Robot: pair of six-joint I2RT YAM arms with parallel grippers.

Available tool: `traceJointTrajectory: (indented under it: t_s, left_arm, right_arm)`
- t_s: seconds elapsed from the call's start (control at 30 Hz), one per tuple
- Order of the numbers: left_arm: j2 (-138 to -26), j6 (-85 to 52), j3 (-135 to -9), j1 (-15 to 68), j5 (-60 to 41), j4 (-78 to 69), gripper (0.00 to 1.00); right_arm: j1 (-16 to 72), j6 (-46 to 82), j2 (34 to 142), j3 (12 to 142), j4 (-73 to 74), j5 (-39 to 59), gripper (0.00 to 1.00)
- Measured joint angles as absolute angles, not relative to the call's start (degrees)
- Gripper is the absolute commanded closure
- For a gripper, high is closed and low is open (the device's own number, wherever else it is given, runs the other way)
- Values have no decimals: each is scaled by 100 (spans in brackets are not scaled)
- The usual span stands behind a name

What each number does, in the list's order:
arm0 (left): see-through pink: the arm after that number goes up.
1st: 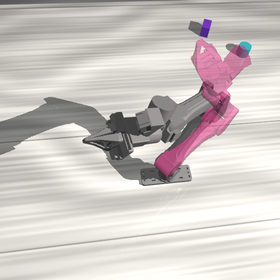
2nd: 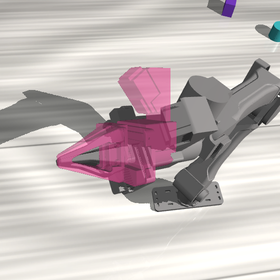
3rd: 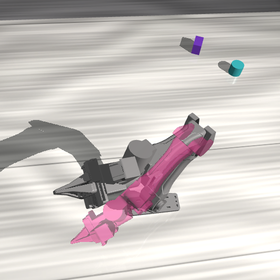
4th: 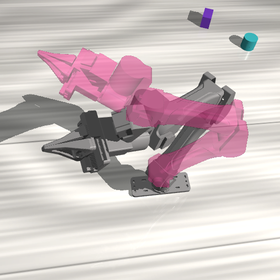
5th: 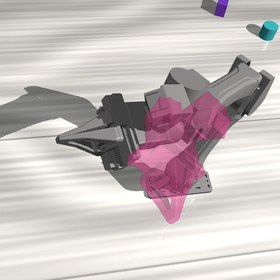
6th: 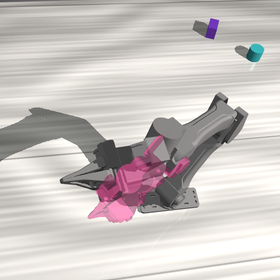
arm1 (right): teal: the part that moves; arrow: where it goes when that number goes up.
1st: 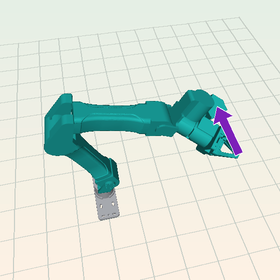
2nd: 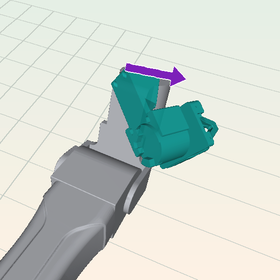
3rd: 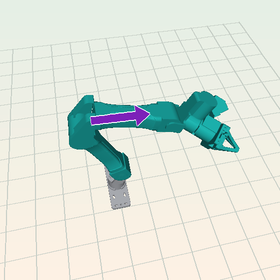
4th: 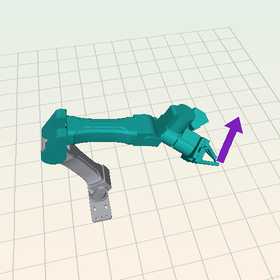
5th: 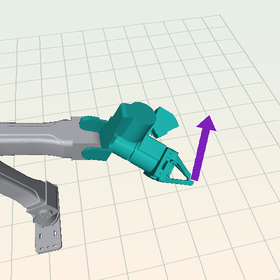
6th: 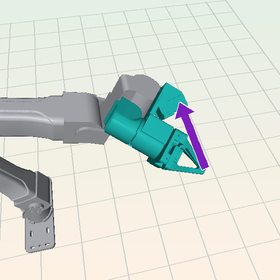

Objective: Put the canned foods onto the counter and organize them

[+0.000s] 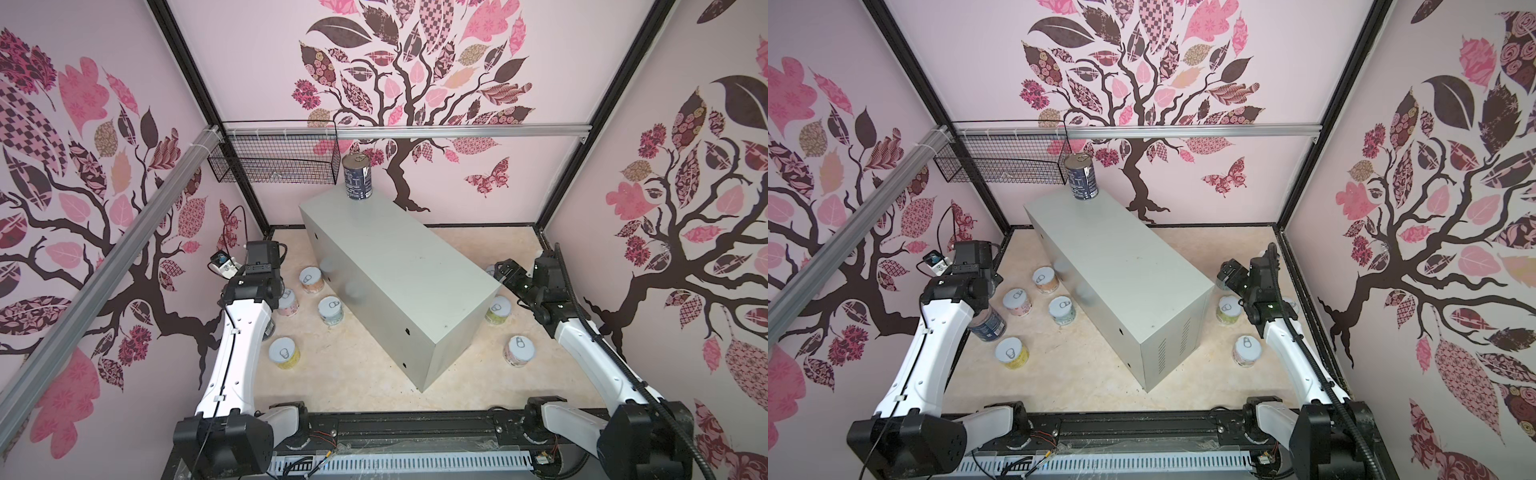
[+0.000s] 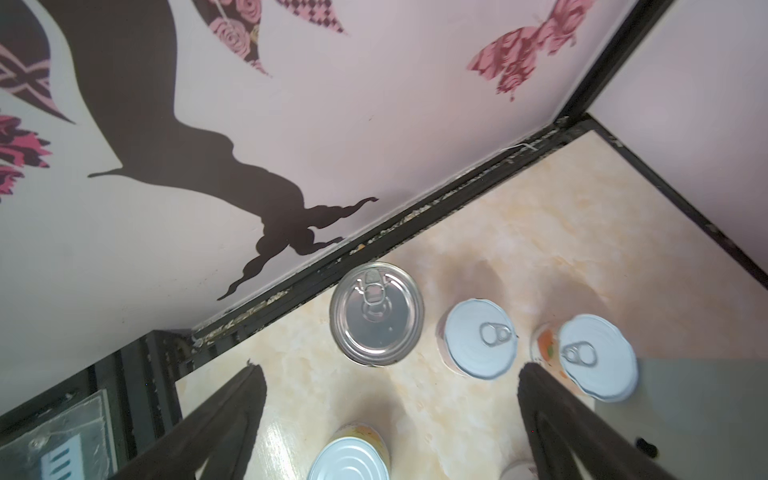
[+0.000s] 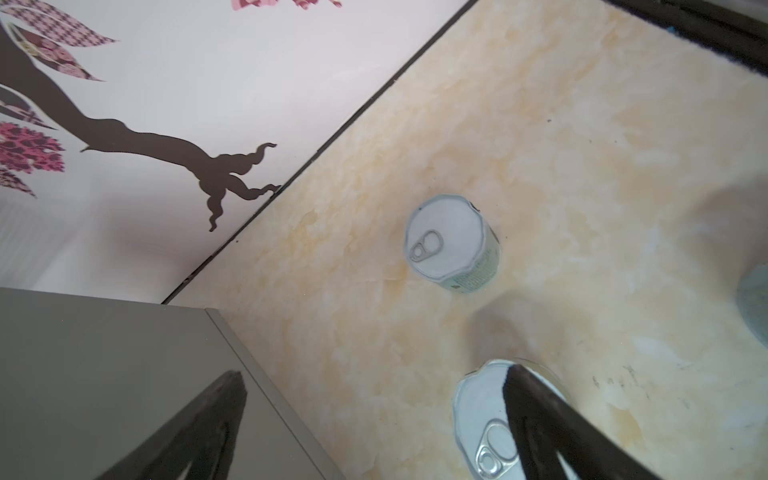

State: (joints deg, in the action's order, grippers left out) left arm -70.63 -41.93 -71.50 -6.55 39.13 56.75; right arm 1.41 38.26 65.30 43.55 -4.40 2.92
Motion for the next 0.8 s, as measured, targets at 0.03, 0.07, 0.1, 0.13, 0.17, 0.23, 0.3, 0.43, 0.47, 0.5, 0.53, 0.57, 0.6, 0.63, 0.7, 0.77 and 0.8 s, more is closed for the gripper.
traceJointTrajectory:
  t_s: [0.03, 0.07, 0.1, 0.13, 0.17, 0.23, 0.3, 0.43, 0.47, 0.5, 0.53, 0.57, 0.6, 0.63, 0.7, 0.77, 0.8]
  left_arm:
    - [-7172, -4254, -7144, -770, 3898, 5710, 2]
    - [-7286, -4331, -7126, -880, 3896, 5739, 2]
    - [-7352, -4370, -7105, -932, 3896, 5756, 2]
    - [-7432, -4425, -7070, -969, 3907, 5776, 2]
    - [-7505, -4482, -7017, -978, 3920, 5784, 2]
    - [-7609, -4545, -6921, -978, 3924, 5778, 2]
    - [-7719, -4609, -6836, -978, 3931, 5774, 2]
    - [-7981, -4681, -6724, -1017, 3935, 5680, 2]
    - [-8038, -4692, -6681, -1026, 3935, 5621, 2]
    - [-8079, -4696, -6639, -1031, 3935, 5577, 2]
    - [-8125, -4698, -6598, -1037, 3935, 5537, 2]
    - [-8167, -4700, -6563, -1044, 3929, 5498, 2]
    - [-8219, -4703, -6549, -1057, 3918, 5478, 2]
    - [-8265, -4707, -6549, -1072, 3905, 5457, 2]
    - [-8392, -4720, -6549, -1149, 3822, 5374, 2]
    - [-8488, -4718, -6549, -1247, 3721, 5304, 2]
    - [-8523, -4713, -6543, -1295, 3675, 5260, 2]
  right_arm:
    - [141, 3865, 6598, 4285, -336, 314, 0]
    - [141, 3883, 6652, 4217, -235, 329, 0]
    - [141, 3887, 6692, 4158, -150, 346, 0]
    - [141, 3900, 6726, 4099, -73, 373, 0]
    - [141, 3903, 6753, 4047, -10, 395, 0]
    - [141, 3903, 6779, 3975, 113, 449, 0]
    - [141, 3903, 6783, 3918, 248, 486, 0]
    - [141, 3900, 6768, 3754, 510, 585, 0]
    - [141, 3898, 6761, 3704, 548, 615, 0]
    - [141, 3898, 6753, 3664, 561, 642, 0]
    - [141, 3896, 6737, 3618, 576, 661, 0]
    - [141, 3894, 6711, 3577, 582, 683, 0]
    - [141, 3889, 6676, 3544, 585, 707, 0]
    - [141, 3885, 6639, 3522, 589, 725, 0]
    - [141, 3881, 6556, 3507, 598, 762, 0]
    - [141, 3881, 6490, 3507, 648, 797, 0]
    - [141, 3883, 6460, 3507, 670, 821, 0]
